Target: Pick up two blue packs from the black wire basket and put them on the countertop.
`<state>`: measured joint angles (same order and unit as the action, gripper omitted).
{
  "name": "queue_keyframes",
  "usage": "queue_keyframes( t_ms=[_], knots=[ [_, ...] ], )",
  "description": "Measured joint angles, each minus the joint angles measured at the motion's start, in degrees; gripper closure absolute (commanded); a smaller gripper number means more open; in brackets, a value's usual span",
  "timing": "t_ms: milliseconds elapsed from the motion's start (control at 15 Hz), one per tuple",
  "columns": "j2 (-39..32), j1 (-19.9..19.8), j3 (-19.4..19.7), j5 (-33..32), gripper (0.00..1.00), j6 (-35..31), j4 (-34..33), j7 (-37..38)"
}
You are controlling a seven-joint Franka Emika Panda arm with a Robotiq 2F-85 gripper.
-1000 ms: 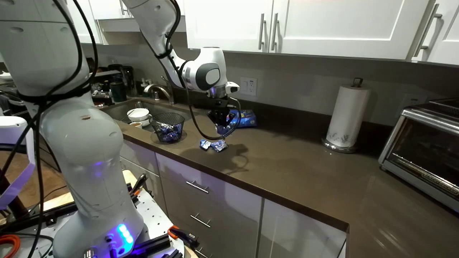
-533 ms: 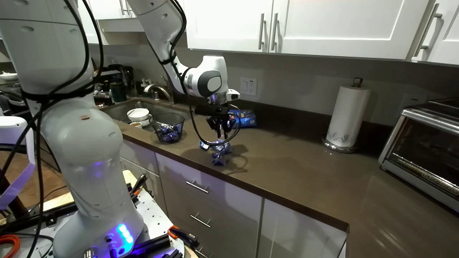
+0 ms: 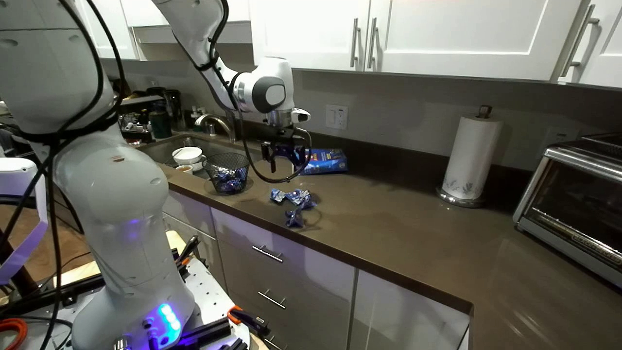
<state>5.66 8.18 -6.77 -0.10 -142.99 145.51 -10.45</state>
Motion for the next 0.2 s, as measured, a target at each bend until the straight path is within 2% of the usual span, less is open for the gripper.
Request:
queue_keyframes(
  t_ms=[200],
  knots=[
    [3.8,1.4,-0.2,1.8,0.0,5.9,0.5,0.0]
  ],
)
